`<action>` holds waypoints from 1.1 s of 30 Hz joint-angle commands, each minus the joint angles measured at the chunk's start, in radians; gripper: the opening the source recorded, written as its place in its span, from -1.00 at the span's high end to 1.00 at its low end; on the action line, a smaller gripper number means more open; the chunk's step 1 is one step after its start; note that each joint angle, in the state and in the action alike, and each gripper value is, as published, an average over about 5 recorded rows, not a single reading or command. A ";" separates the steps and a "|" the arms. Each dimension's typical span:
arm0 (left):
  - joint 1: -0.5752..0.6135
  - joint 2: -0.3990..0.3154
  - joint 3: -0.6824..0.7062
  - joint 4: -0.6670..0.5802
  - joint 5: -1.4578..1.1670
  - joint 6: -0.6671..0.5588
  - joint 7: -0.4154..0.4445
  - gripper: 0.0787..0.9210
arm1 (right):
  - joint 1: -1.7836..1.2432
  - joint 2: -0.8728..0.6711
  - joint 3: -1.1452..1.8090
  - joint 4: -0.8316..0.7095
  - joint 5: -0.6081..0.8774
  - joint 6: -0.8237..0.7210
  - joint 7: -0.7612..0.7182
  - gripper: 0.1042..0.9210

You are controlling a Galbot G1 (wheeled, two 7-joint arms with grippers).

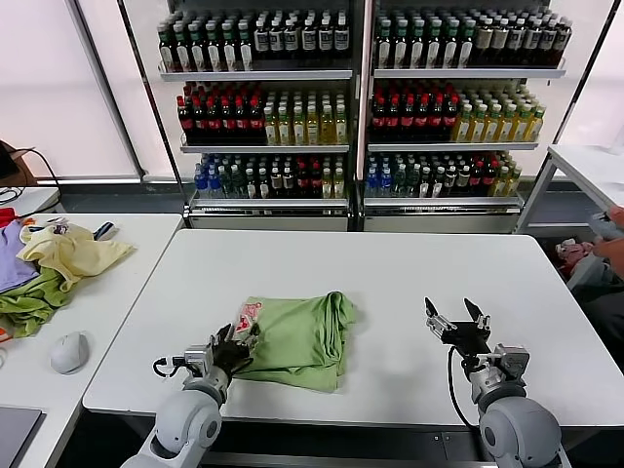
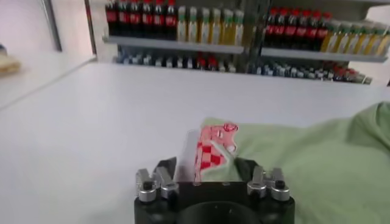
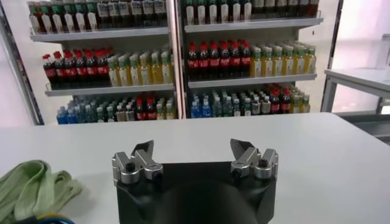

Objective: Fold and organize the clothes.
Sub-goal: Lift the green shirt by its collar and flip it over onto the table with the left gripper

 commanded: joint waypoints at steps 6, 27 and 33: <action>0.000 0.003 -0.039 0.011 -0.281 0.056 -0.018 0.21 | 0.000 0.000 0.000 0.007 -0.001 0.000 0.002 -0.76; -0.003 0.138 -0.524 -0.099 -0.957 -0.034 -0.020 0.91 | 0.012 0.007 -0.005 -0.004 -0.003 0.012 0.000 -0.76; -0.025 0.265 -0.636 -0.148 -0.986 -0.015 -0.032 0.91 | 0.014 0.006 -0.002 0.000 0.003 0.014 -0.001 -0.76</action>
